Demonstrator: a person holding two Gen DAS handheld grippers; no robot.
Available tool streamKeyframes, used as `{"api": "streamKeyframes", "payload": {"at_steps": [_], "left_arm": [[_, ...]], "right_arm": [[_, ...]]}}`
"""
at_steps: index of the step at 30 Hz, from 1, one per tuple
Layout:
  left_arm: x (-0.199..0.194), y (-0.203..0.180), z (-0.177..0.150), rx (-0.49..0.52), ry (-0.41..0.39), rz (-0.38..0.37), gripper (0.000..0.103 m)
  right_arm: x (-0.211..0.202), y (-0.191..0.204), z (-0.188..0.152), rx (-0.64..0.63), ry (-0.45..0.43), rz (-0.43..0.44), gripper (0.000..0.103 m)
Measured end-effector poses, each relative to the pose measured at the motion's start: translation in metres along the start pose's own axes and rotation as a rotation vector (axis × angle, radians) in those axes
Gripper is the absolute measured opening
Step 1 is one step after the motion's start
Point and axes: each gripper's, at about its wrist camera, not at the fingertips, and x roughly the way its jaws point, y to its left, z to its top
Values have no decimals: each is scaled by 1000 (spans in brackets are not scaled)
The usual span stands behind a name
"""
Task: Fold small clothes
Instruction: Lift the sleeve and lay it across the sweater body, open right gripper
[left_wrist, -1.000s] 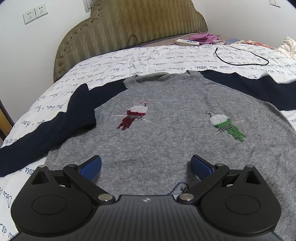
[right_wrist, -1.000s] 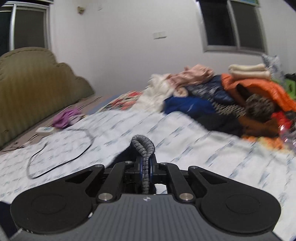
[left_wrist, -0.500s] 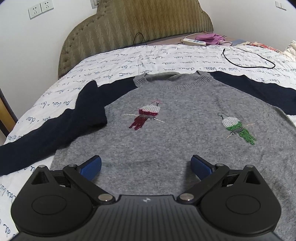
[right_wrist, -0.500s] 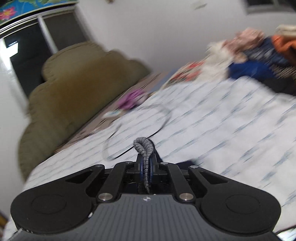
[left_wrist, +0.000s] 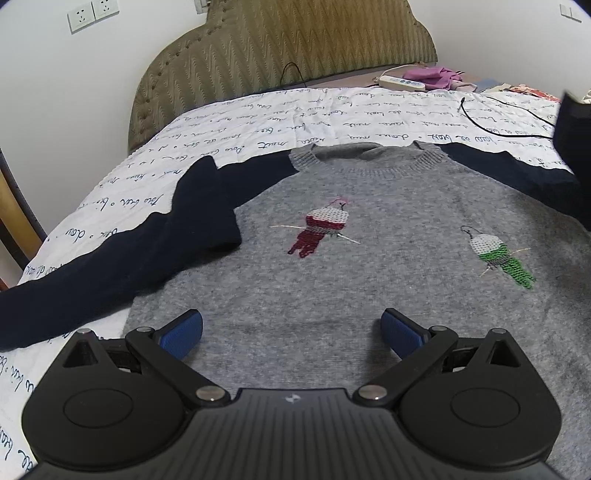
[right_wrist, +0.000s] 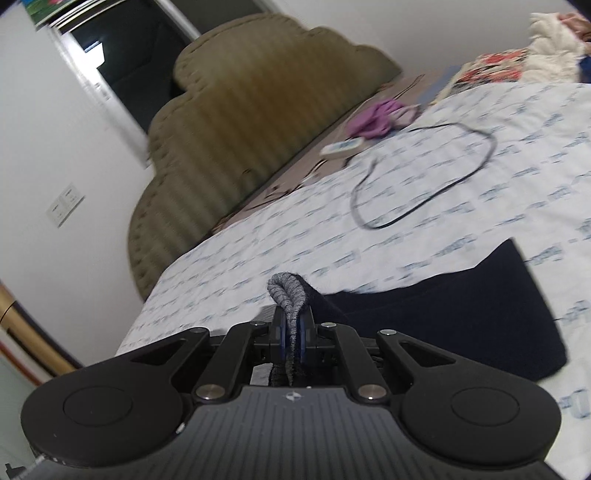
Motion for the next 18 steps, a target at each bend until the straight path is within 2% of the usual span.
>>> {"api": "streamKeyframes", "payload": {"at_steps": [7, 13, 18], "left_arm": [[0, 11, -1, -12, 1, 18, 103], [-6, 23, -1, 9, -20, 77, 103], [-10, 40, 0, -24, -25, 81, 103]], "right_arm": [[34, 39, -10, 6, 78, 102, 10], [67, 72, -18, -4, 120, 145, 10], [101, 98, -30, 13, 168, 179, 10]]}}
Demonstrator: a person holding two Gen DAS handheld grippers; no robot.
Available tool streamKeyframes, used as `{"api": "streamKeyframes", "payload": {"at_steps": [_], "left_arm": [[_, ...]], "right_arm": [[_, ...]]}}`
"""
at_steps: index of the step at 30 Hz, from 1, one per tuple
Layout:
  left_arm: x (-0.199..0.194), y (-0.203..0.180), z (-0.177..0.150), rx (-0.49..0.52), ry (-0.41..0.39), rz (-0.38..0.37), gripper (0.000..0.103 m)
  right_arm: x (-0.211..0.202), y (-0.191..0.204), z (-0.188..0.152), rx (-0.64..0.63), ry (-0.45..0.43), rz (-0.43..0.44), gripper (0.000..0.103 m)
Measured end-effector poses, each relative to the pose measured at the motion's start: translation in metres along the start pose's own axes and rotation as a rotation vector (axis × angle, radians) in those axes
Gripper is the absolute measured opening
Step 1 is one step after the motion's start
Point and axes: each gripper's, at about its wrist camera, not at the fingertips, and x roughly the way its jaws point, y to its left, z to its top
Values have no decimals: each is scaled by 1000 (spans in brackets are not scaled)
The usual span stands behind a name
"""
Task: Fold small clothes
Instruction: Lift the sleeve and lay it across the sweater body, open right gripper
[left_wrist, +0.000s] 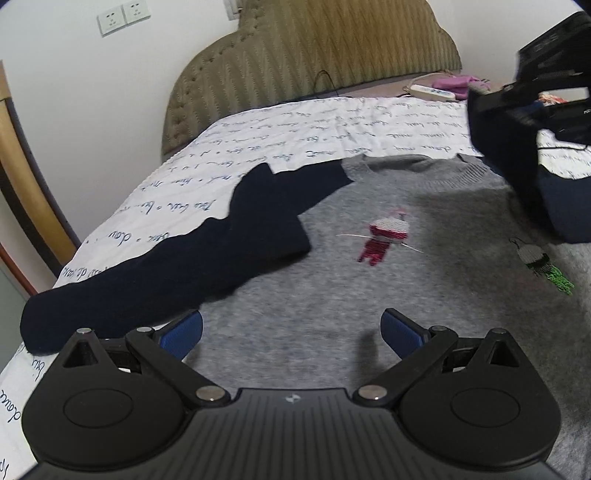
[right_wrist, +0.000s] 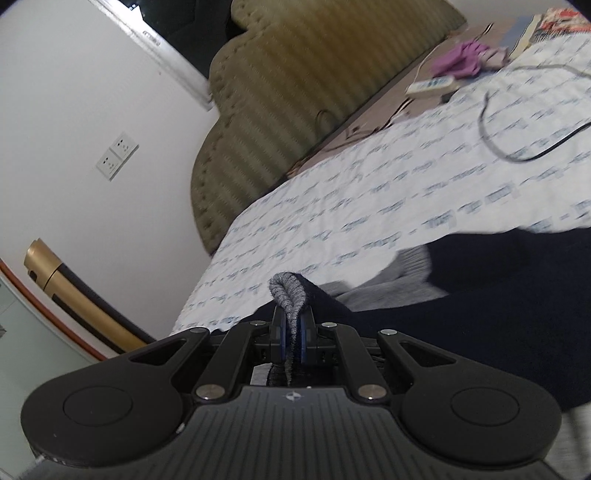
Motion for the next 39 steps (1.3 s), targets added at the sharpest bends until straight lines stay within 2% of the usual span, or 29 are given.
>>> {"api": "streamKeyframes", "payload": {"at_steps": [7, 16, 31, 33, 37, 39], "left_arm": [[4, 17, -4, -18, 12, 28, 103], [9, 41, -8, -74, 32, 42, 103], [11, 64, -14, -92, 44, 106, 103], [11, 67, -15, -99, 46, 110, 103], [10, 72, -16, -106, 51, 118, 103], [8, 76, -17, -111, 49, 123, 103]], "right_arm": [[51, 25, -15, -3, 53, 17, 11], [97, 58, -30, -50, 100, 25, 11], [145, 68, -41, -28, 150, 24, 11], [151, 66, -41, -24, 158, 19, 13], [168, 60, -46, 23, 208, 34, 27], [173, 56, -48, 66, 240, 57, 29]]}}
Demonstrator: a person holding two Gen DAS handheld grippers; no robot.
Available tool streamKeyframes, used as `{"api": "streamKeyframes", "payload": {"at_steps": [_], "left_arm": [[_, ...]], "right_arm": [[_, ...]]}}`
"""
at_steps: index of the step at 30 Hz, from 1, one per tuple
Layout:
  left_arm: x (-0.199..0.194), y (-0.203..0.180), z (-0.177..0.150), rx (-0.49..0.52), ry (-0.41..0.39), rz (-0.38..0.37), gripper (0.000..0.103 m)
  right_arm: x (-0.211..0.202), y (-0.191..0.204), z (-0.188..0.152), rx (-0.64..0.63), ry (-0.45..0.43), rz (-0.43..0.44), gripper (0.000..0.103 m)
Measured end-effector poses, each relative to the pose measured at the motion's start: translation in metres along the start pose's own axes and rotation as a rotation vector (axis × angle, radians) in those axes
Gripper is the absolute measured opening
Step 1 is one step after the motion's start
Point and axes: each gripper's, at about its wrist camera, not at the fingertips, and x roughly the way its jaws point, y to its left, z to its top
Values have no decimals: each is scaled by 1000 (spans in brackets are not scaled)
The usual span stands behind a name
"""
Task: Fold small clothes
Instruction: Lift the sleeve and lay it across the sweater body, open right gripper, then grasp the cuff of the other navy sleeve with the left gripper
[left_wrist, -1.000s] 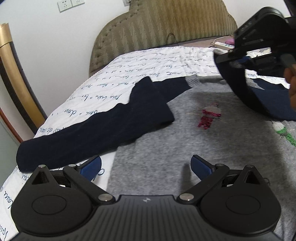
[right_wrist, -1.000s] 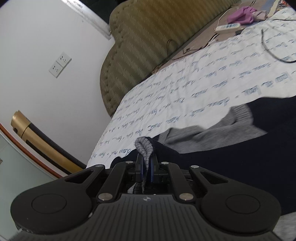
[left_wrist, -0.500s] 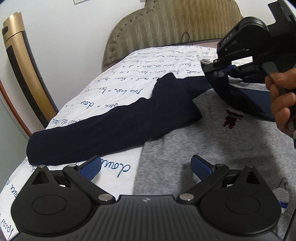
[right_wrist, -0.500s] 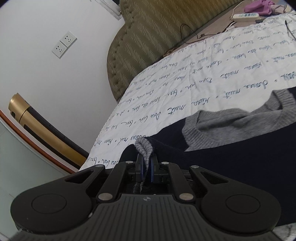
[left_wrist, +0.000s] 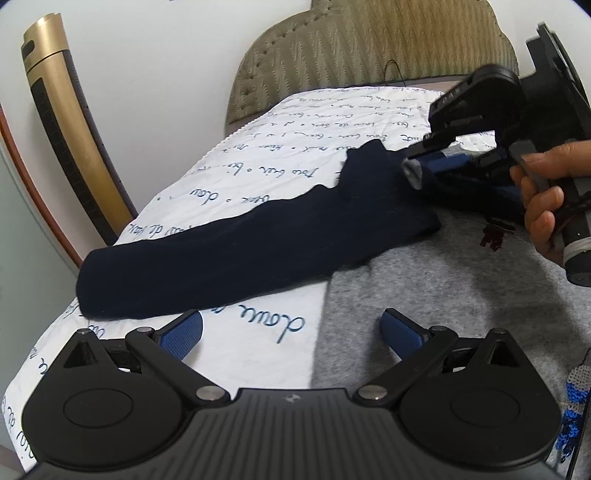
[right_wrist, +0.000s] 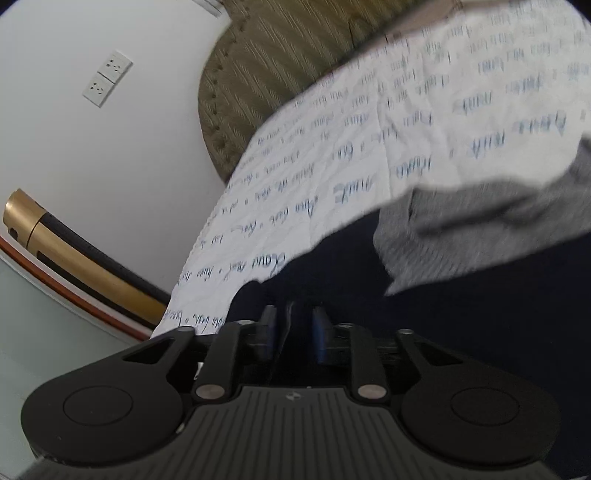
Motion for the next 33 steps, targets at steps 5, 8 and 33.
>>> {"api": "streamKeyframes", "payload": {"at_steps": [5, 8, 33], "left_arm": [[0, 14, -2, -33, 5, 15, 103], [2, 22, -2, -70, 14, 18, 103], [42, 202, -48, -1044, -35, -206, 103]], "right_arm": [[-20, 8, -6, -45, -29, 40, 30], [-23, 10, -9, -75, -10, 15, 34], [-104, 50, -79, -448, -1, -5, 58]]}}
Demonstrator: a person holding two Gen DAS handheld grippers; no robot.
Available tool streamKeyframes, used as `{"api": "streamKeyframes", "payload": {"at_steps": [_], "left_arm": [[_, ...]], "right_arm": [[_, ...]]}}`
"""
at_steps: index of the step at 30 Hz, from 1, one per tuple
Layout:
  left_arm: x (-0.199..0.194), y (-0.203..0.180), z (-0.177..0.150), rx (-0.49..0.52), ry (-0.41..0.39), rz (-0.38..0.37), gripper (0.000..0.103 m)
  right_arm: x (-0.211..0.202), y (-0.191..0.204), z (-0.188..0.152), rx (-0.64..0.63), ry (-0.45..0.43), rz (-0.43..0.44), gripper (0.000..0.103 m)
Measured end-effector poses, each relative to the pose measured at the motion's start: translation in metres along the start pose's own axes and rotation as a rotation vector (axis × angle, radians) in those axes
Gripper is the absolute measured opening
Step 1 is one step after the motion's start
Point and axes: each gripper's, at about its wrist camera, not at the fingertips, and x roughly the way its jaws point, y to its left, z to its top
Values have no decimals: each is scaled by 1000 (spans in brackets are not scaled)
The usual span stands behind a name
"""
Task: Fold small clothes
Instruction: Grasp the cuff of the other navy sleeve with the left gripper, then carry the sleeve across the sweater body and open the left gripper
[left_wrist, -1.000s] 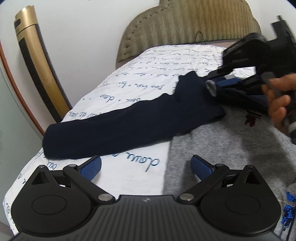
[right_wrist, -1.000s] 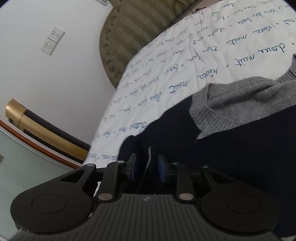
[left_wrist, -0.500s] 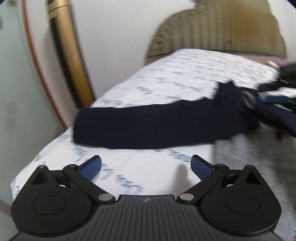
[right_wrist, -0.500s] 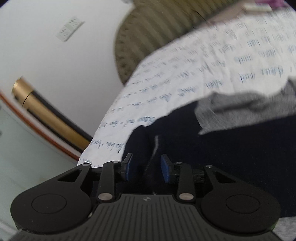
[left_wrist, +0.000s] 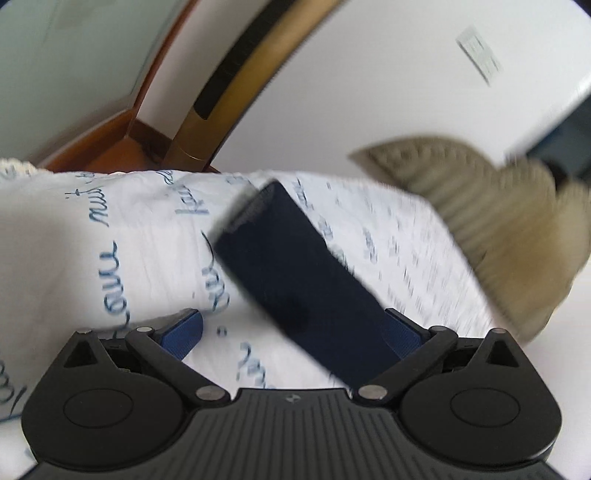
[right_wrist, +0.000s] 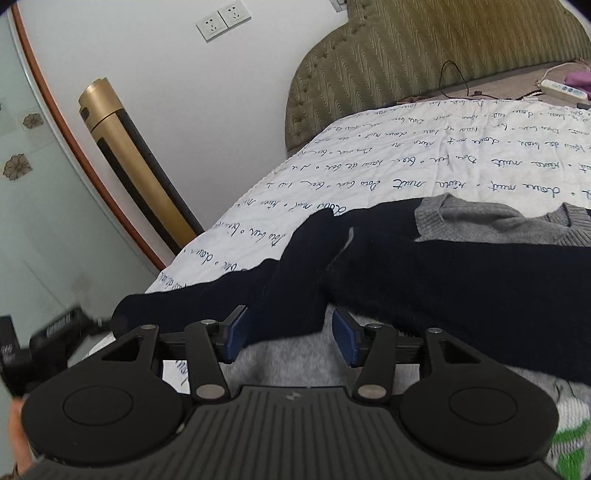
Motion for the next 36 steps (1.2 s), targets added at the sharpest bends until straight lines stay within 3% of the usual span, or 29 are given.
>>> {"api": "streamKeyframes", "payload": {"at_steps": [7, 10, 12, 17, 22, 25, 30, 36], "left_arm": [[14, 8, 16, -106, -46, -49, 102], [13, 7, 17, -129, -54, -27, 79], [16, 7, 19, -138, -45, -27, 50], [26, 6, 17, -117, -1, -6, 13], [22, -31, 14, 140, -58, 69, 6], [19, -53, 29, 282, -127, 111, 5], [13, -79, 65, 397, -297, 220, 5], [9, -105, 91, 515, -490, 372, 5]], "right_arm": [[-25, 6, -7, -70, -87, -68, 60], [-31, 1, -9, -75, -80, -61, 61], [-34, -2, -12, -90, -68, -73, 61], [-38, -16, -22, -128, -28, -143, 62], [-40, -49, -24, -35, 0, -215, 62], [-51, -59, -27, 12, -11, -190, 63], [-64, -58, -38, -50, -20, -234, 66], [-73, -71, -40, 14, -17, -208, 66]]}}
